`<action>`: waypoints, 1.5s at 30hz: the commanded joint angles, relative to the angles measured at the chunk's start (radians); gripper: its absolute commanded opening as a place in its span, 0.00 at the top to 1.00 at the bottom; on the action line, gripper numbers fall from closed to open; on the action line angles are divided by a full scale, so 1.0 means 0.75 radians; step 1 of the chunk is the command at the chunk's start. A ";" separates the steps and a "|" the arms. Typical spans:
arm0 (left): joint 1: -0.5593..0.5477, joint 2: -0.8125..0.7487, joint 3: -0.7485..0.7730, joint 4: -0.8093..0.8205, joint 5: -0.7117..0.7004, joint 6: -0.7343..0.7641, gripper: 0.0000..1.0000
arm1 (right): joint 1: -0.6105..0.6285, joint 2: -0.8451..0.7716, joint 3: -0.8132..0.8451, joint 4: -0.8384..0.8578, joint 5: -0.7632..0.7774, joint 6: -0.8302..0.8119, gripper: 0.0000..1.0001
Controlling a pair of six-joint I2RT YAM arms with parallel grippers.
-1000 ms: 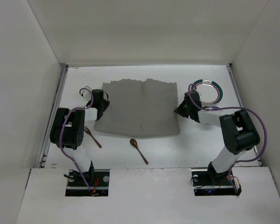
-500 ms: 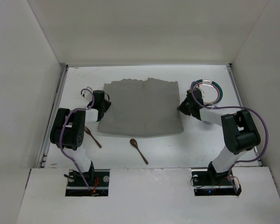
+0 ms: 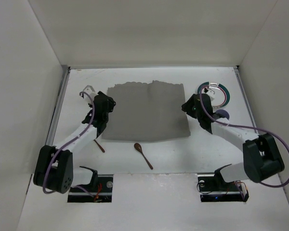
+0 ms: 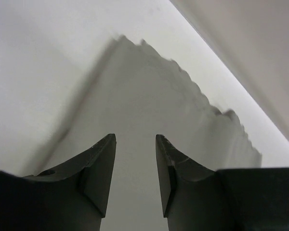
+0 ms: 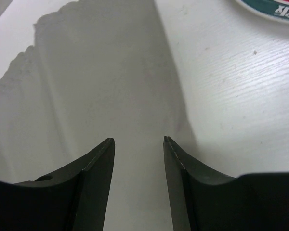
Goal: Set the dinner table for one person
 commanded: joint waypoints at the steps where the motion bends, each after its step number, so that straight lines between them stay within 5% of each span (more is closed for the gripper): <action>1: -0.184 -0.002 -0.035 -0.079 -0.062 0.064 0.65 | 0.111 -0.119 -0.080 0.034 0.181 -0.035 0.51; 5: -0.399 0.072 -0.072 -0.075 -0.050 -0.018 0.66 | 0.330 -0.130 -0.143 0.107 0.116 0.012 0.87; 7: -0.465 0.100 -0.093 -0.061 -0.046 -0.057 0.66 | 0.449 -0.077 -0.178 0.221 0.071 0.069 0.91; 16: -0.555 -0.039 -0.324 -0.132 -0.097 -0.157 0.66 | 0.566 0.147 -0.329 0.467 0.020 0.280 0.91; 32: -0.440 -0.368 -0.590 -0.161 -0.183 -0.102 0.65 | 0.494 -0.140 -0.520 0.212 0.249 0.348 0.76; 38: -0.447 -0.476 -0.537 -0.165 -0.193 -0.018 0.62 | 0.480 -0.066 -0.415 0.083 0.230 0.352 0.76; 45: -0.489 -0.460 -0.377 -0.022 -0.189 0.129 0.60 | 0.470 -0.421 -0.291 -0.076 0.239 0.201 0.59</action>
